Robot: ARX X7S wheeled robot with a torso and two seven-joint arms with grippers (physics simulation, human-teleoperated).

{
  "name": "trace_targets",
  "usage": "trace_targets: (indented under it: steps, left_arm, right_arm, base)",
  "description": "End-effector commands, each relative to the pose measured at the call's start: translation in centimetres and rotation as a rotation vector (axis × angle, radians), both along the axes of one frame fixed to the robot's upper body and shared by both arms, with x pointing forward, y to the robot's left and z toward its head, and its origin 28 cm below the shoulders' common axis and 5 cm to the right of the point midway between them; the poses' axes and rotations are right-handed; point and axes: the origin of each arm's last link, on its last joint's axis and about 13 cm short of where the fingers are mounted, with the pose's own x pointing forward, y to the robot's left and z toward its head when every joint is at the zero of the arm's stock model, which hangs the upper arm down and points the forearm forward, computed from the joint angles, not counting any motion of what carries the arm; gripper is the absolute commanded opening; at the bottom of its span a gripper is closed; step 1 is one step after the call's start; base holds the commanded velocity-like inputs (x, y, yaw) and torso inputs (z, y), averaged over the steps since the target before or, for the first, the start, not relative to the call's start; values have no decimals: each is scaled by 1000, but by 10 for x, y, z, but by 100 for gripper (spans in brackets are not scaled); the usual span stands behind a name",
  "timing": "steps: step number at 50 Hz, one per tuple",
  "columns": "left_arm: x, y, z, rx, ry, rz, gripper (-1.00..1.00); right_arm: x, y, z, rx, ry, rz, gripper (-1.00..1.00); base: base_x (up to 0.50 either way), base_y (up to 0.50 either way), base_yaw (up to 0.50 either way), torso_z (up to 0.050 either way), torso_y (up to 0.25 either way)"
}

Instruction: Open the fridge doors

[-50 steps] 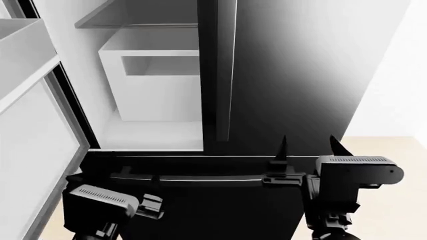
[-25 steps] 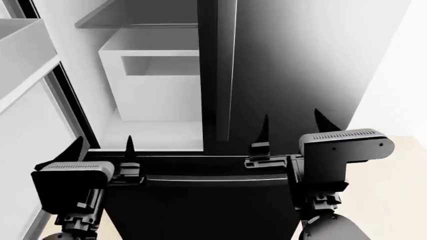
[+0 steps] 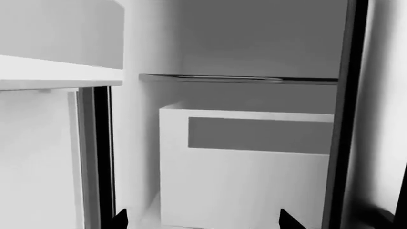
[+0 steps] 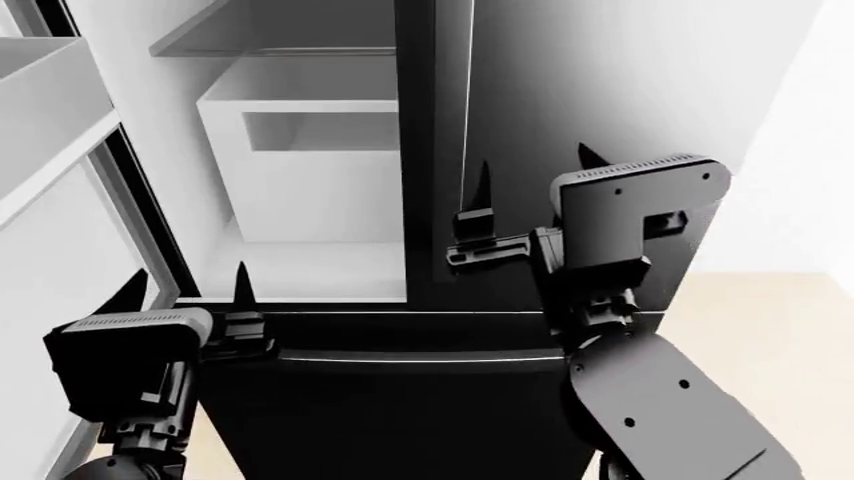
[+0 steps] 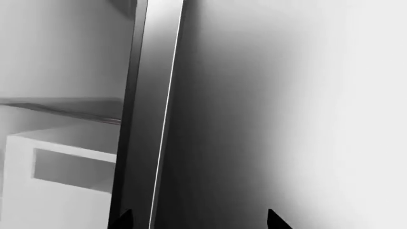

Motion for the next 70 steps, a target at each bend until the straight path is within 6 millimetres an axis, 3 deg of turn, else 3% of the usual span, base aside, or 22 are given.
trace_targets:
  steps: [1,21,40,70]
  left_arm:
    - [1,-3,-1,-20,12,-13,100]
    - [2,-2,-7,-18,36,-11,100]
    - [1,-2,-15,-15,52,-16,100]
    - [-3,-2,-15,-41,63,-43,100]
  right_arm:
    - [25,13,19,1,-1,70,100]
    - [41,37,28,23,16,189,100]
    - [66,45,29,85,61,264,100]
    - [106,46,23,60,80,147,100]
  base:
    - [0,0,0,0,0]
    - [0,0,0,0,0]
    - [0,0,0,0,0]
    - [0,0,0,0,0]
